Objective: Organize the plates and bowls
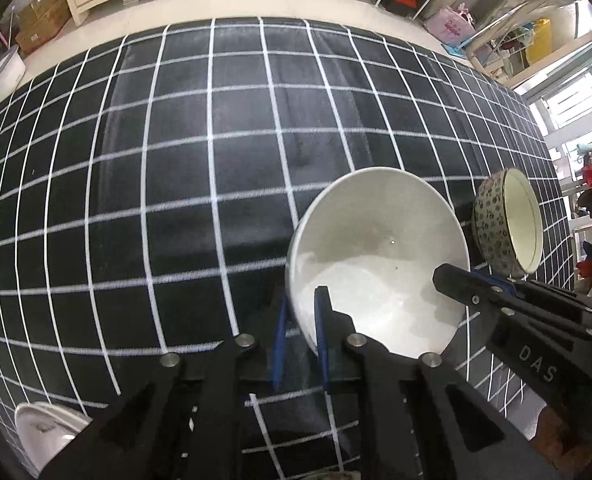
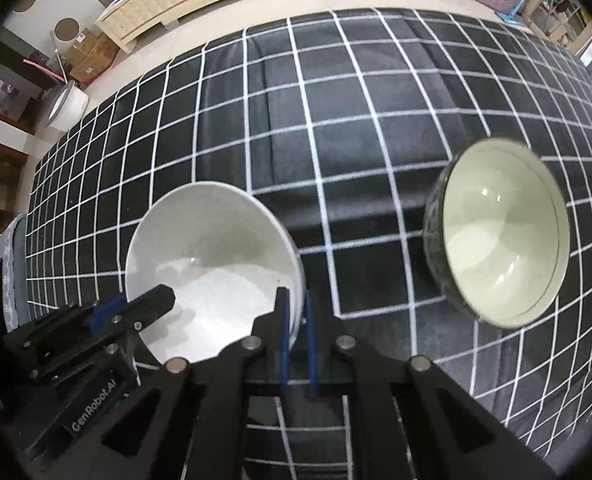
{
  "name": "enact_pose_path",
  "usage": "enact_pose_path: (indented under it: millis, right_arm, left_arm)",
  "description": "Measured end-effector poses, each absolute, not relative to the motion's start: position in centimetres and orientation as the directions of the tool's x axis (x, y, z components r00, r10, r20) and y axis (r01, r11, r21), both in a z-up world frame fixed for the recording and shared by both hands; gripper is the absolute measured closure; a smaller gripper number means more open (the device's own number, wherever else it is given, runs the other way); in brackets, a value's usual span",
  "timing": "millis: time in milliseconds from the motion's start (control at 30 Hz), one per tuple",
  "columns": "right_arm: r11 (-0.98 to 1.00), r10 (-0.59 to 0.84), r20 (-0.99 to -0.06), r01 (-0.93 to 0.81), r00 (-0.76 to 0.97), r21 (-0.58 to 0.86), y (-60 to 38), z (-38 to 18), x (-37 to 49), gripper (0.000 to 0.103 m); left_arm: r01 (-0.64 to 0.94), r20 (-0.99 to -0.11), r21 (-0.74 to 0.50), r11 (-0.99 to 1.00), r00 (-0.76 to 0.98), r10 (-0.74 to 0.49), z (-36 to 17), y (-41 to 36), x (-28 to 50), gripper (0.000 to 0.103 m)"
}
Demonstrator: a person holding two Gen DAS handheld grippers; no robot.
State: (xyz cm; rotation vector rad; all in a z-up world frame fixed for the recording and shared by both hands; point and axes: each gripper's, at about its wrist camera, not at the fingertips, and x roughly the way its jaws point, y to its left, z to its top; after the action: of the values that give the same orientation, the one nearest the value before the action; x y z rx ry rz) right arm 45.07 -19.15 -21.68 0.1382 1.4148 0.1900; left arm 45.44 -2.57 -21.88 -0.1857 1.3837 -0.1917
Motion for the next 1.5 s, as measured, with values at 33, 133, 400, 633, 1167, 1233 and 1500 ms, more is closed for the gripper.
enact_pose_path:
  millis: [33, 133, 400, 633, 1167, 1233, 1500]
  right_arm:
    - [0.976, 0.215, -0.967, -0.05, 0.139, 0.21, -19.0, -21.7, 44.7, 0.093]
    - [0.975, 0.218, -0.968, -0.071, 0.124, 0.211, -18.7, -21.7, 43.1, 0.093]
    - [0.969, 0.232, -0.968, -0.107, 0.095, 0.221, -17.1, -21.7, 37.7, 0.093]
    - [0.97, 0.208, -0.973, -0.149, 0.097, 0.193, -15.7, -21.7, 36.2, 0.093]
    - [0.974, 0.197, -0.969, -0.142, 0.15, 0.176, -13.4, -17.2, 35.4, 0.093]
    - [0.974, 0.197, -0.968, -0.146, 0.158, 0.174, -13.3, -16.2, 35.0, 0.093]
    - [0.977, 0.166, -0.97, -0.161, 0.175, 0.139, -13.4, -14.4, 31.9, 0.093]
  left_arm:
    - [0.028, -0.955, -0.241, 0.97, 0.173, -0.242, -21.9, -2.3, 44.7, 0.091]
    - [0.028, -0.958, -0.234, 0.972, 0.161, -0.236, -22.0, -1.6, 42.8, 0.091]
    - [0.017, -0.966, -0.22, 0.975, 0.136, -0.22, -22.0, 0.6, 37.6, 0.091]
    - [-0.004, -0.963, -0.236, 0.972, 0.138, -0.233, -21.9, 2.2, 35.7, 0.091]
    - [-0.007, -0.95, -0.24, 0.971, 0.208, -0.233, -16.0, 2.6, 34.6, 0.091]
    - [-0.006, -0.945, -0.251, 0.968, 0.217, -0.243, -15.0, 2.7, 33.9, 0.091]
    - [0.013, -0.947, -0.238, 0.971, 0.218, -0.235, -13.7, 1.5, 30.3, 0.091]
